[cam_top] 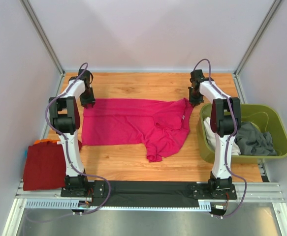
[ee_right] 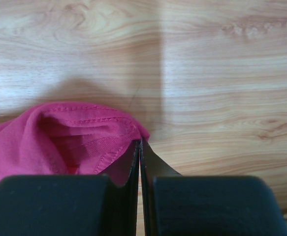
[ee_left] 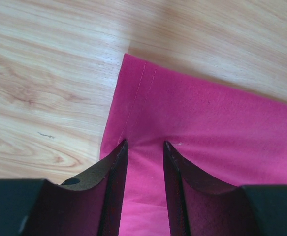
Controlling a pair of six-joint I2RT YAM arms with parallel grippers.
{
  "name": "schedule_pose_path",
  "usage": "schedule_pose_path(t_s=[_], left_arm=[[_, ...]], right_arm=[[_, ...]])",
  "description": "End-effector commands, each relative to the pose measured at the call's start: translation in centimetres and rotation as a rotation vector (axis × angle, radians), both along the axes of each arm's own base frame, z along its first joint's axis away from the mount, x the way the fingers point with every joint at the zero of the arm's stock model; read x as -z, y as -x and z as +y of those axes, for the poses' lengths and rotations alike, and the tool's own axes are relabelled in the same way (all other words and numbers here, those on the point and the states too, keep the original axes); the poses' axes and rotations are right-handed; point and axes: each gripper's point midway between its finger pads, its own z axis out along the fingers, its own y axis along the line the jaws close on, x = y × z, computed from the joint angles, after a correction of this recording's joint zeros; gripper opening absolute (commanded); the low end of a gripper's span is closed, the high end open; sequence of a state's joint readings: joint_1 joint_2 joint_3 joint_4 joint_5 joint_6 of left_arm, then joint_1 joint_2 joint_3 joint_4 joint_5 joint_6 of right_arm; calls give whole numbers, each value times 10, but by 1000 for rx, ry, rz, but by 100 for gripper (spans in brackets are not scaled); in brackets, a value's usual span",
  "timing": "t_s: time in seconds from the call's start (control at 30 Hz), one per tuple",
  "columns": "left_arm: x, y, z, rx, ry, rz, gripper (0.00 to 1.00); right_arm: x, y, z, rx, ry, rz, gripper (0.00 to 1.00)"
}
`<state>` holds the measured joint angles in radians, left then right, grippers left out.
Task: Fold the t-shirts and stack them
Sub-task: Fold the tshirt
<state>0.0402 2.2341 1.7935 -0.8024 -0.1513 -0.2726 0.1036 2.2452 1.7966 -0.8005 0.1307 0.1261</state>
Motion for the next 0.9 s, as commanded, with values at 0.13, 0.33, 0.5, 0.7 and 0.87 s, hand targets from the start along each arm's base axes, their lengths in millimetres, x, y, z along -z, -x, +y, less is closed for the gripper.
schedule_pose_path(t_s=[0.13, 0.33, 0.5, 0.7, 0.87], left_arm=[[12, 9, 22, -41, -56, 63, 42], [9, -8, 21, -1, -51, 12, 42], [13, -16, 27, -2, -78, 25, 42], [8, -19, 21, 10, -38, 7, 42], [6, -23, 22, 31, -45, -6, 43]], right_arm=[[20, 23, -28, 30, 87, 97, 0], [13, 1, -15, 11, 28, 50, 0], [14, -19, -17, -13, 48, 27, 0], [13, -25, -14, -4, 32, 16, 1], [4, -45, -13, -20, 35, -27, 0]])
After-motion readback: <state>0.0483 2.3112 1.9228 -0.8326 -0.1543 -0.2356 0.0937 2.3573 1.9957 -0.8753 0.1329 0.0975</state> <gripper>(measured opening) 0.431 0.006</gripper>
